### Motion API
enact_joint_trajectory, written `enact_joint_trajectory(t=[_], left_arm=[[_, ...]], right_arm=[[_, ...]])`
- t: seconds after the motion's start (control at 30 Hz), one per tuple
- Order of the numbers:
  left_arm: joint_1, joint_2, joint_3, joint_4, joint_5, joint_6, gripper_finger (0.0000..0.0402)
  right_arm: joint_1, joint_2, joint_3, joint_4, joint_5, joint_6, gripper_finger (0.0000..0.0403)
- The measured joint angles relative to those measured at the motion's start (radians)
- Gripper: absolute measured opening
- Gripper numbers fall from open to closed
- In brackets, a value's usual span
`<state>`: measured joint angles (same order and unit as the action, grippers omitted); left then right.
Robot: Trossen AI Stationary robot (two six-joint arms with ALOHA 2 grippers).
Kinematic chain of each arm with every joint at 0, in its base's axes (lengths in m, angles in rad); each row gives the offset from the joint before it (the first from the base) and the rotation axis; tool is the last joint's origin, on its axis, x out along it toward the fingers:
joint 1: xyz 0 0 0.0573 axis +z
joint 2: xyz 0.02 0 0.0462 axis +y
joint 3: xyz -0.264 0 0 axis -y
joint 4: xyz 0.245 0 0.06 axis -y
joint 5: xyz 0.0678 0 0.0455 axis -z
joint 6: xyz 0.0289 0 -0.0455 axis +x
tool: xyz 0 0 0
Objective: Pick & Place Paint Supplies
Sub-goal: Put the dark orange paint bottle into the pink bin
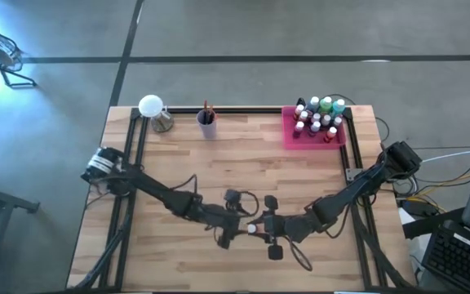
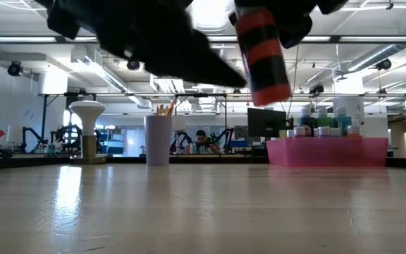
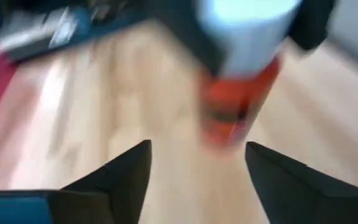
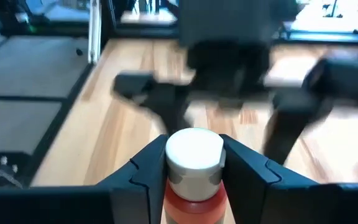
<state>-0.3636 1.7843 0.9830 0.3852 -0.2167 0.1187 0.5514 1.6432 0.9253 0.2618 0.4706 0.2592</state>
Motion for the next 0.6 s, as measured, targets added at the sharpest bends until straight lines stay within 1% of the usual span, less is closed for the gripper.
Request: enact_joint_trajectory(t=[0.1, 0.17, 0.2, 0.27, 0.33, 0.43, 0.5, 0.6], left_arm=[[0.008, -0.08, -0.002, -0.202, -0.119, -0.07, 0.0281], [0.009, -0.146, -0.014, -0.325, -0.238, -0.142, 0.0287], [0.009, -0.182, -0.028, -0.361, -0.296, -0.176, 0.0287], [0.007, -0.249, -0.073, -0.379, -0.4, -0.21, 0.0285], [0.007, -0.316, -0.132, -0.333, -0.467, -0.216, 0.0283], [0.016, -0.41, -0.227, -0.206, -0.518, -0.179, 0.0282], [0.027, -0.462, -0.287, -0.094, -0.526, -0.145, 0.0282], [0.041, -0.534, -0.369, 0.07, -0.527, -0.11, 0.0282]], right_arm=[[0.0, -0.006, 0.0, -0.067, 0.004, 0.038, 0.0124], [0.0, -0.019, 0.0, -0.14, 0.058, 0.062, 0.0117], [0.0, -0.027, 0.0, -0.18, 0.091, 0.077, 0.0114], [0.0, -0.05, 0.0, -0.277, 0.17, 0.102, 0.0114], [-0.005, -0.072, -0.001, -0.36, 0.255, 0.139, 0.0114], [-0.023, -0.112, -0.004, -0.502, 0.356, 0.2, 0.0123], [-0.046, -0.146, -0.018, -0.572, 0.396, 0.243, 0.0128], [-0.094, -0.207, -0.064, -0.593, 0.426, 0.26, 0.0123]])
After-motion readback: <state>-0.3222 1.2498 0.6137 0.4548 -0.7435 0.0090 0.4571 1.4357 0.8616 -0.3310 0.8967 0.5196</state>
